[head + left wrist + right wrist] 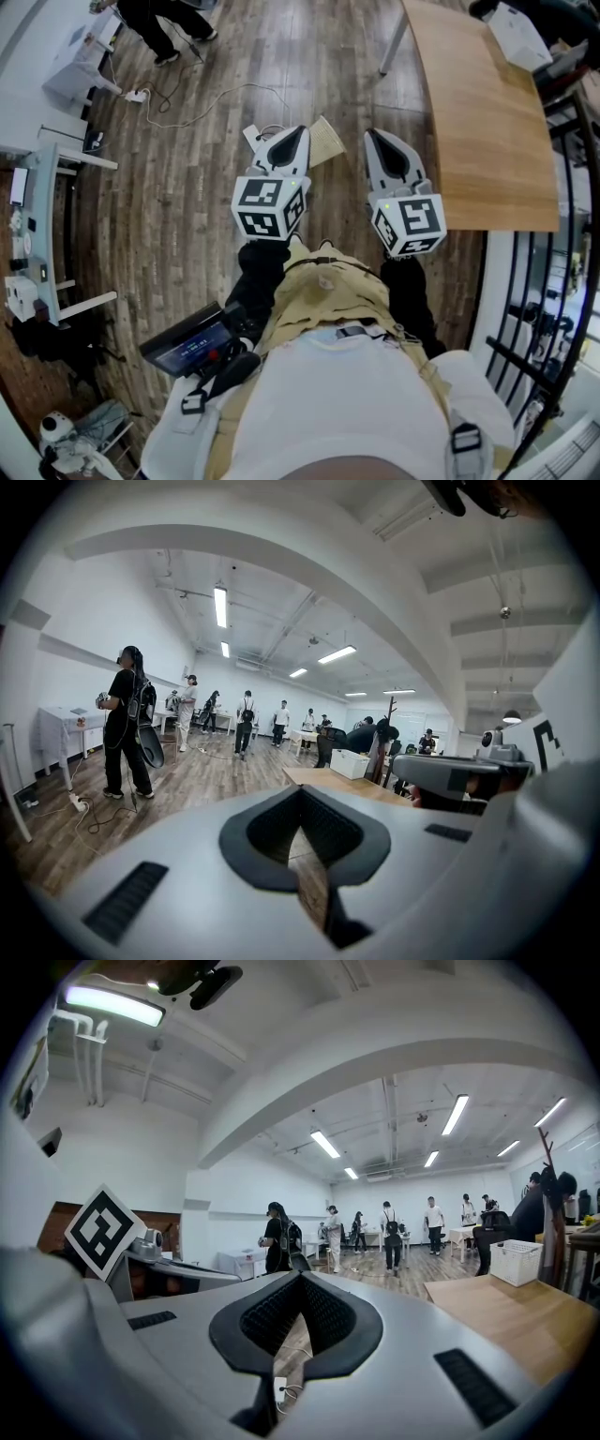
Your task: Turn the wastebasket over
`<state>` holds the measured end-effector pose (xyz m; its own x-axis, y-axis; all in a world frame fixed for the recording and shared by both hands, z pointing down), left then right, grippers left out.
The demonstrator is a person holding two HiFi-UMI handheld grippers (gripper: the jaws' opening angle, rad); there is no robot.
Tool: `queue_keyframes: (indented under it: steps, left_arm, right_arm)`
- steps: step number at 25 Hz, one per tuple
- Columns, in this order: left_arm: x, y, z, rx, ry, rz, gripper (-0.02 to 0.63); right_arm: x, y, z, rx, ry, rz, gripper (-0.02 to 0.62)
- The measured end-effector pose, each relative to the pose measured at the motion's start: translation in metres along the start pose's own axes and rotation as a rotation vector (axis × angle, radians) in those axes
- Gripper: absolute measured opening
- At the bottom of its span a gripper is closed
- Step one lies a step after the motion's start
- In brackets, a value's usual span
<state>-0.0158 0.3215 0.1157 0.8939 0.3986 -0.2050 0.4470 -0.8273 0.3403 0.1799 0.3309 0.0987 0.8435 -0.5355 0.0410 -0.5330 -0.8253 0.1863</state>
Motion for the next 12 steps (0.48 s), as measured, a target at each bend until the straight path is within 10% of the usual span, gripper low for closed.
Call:
queue_keyframes:
  steps: [12]
  left_arm:
    - [0.013, 0.015, -0.008, -0.036, 0.01, -0.022, 0.002]
  right_arm:
    - [0.02, -0.007, -0.014, -0.011, 0.045, -0.032, 0.021]
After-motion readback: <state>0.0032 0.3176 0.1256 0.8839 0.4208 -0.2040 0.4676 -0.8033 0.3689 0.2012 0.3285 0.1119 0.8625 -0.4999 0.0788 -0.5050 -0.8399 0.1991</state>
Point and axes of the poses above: the fingertips, and each gripper's own axes: y forward along the fingers, x to its right, z out of its top, the point moved 9 cm from there along -y, backward along the fingers, and after that the axes turned 6 degrees about -x, right-handed, at the moved point
